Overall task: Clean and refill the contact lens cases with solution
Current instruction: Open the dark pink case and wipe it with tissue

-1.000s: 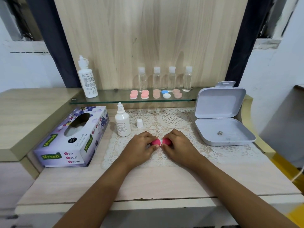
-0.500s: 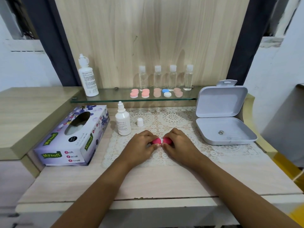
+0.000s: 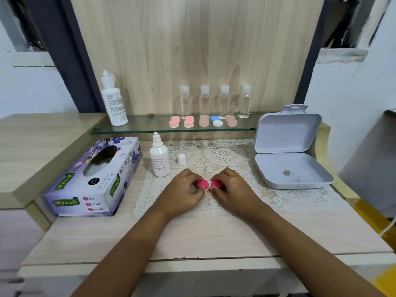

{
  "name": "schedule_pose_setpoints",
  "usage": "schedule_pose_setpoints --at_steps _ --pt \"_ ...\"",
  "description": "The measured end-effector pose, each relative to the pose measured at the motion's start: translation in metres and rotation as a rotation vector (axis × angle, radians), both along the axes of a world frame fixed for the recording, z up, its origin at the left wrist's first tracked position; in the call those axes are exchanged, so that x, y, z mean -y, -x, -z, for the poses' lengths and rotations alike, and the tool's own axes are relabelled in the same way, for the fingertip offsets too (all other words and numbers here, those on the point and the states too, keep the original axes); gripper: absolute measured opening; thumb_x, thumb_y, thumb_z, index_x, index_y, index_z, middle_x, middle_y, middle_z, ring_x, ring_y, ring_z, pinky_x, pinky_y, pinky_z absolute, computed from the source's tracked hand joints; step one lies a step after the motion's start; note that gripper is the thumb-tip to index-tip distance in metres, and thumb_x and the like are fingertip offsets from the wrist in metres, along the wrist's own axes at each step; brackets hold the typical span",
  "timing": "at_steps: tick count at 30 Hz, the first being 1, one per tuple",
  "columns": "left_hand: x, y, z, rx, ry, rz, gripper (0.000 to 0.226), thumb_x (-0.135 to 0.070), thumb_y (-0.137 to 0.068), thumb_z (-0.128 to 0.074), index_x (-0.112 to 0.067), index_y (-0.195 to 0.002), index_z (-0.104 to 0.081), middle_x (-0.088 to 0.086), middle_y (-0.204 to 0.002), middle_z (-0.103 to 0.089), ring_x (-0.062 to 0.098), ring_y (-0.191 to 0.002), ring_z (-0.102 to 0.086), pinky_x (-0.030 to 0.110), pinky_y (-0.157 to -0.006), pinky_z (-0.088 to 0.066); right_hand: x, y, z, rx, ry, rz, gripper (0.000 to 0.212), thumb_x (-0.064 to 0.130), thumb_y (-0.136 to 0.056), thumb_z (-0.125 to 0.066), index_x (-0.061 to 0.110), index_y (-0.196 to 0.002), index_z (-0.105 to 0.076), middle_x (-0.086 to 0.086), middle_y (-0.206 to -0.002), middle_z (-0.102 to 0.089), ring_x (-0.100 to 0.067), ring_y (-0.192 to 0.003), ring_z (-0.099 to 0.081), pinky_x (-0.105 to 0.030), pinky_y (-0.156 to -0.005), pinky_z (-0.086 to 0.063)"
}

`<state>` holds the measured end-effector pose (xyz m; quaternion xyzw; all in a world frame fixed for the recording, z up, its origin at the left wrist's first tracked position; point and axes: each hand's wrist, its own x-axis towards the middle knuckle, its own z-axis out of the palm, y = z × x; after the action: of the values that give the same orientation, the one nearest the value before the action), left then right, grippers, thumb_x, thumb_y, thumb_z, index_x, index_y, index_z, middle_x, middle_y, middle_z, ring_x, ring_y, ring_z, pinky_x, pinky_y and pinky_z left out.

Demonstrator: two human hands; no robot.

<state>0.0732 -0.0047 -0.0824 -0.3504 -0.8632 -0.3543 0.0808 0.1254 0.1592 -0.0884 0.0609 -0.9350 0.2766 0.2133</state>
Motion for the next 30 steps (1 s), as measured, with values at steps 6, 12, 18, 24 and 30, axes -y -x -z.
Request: schedule_pose_setpoints --at_steps 6,12,18,24,30 --pt "-0.0014 0.0009 0.0010 0.004 0.042 -0.044 0.031 -0.043 -0.080 -0.066 -0.018 -0.087 -0.051 -0.007 -0.089 -0.045 0.007 -0.081 -0.047 0.018 -0.071 -0.038 -0.0010 -0.0001 -0.0001 0.005 -0.008 -0.002 0.020 0.027 -0.085 -0.063 0.012 -0.098 -0.065 0.004 -0.089 -0.050 -0.014 -0.087 -0.048 -0.022 -0.076 -0.037" --pt "0.0008 -0.0005 -0.0011 0.048 0.060 0.049 0.052 -0.035 -0.080 -0.048 -0.022 -0.130 -0.052 -0.014 -0.107 -0.046 0.003 -0.105 -0.045 0.017 -0.093 -0.034 -0.0009 0.0005 0.0000 0.007 -0.005 0.004 0.019 0.025 -0.085 -0.063 0.012 -0.098 -0.065 0.003 -0.088 -0.050 -0.013 -0.084 -0.048 -0.022 -0.073 -0.036" --pt "0.0020 0.0038 -0.0002 0.055 0.002 0.019 0.024 -0.018 -0.077 -0.061 -0.015 -0.101 -0.062 -0.004 -0.097 -0.054 0.009 -0.091 -0.052 0.016 -0.081 -0.040 -0.0016 0.0021 0.0008 0.011 -0.005 0.010 0.019 0.024 -0.084 -0.064 0.013 -0.098 -0.066 0.006 -0.086 -0.046 -0.012 -0.084 -0.046 -0.019 -0.072 -0.031" --pt "0.0034 0.0005 -0.0021 0.099 0.040 0.036 0.033 -0.024 -0.078 -0.059 -0.019 -0.108 -0.049 -0.003 -0.102 -0.052 0.013 -0.096 -0.048 0.024 -0.084 -0.040 -0.0020 0.0010 0.0001 0.008 -0.012 0.002 0.019 0.026 -0.085 -0.064 0.013 -0.099 -0.066 0.005 -0.088 -0.048 -0.013 -0.085 -0.047 -0.020 -0.073 -0.033" --pt "0.0052 0.0013 -0.0047 0.055 0.051 0.112 0.041 -0.018 -0.079 -0.053 -0.015 -0.119 -0.063 -0.008 -0.107 -0.053 0.006 -0.101 -0.050 0.005 -0.089 -0.032 -0.0017 0.0009 0.0004 0.008 -0.003 0.003 0.020 0.026 -0.085 -0.063 0.013 -0.101 -0.066 0.007 -0.088 -0.047 -0.012 -0.086 -0.046 -0.019 -0.074 -0.032"
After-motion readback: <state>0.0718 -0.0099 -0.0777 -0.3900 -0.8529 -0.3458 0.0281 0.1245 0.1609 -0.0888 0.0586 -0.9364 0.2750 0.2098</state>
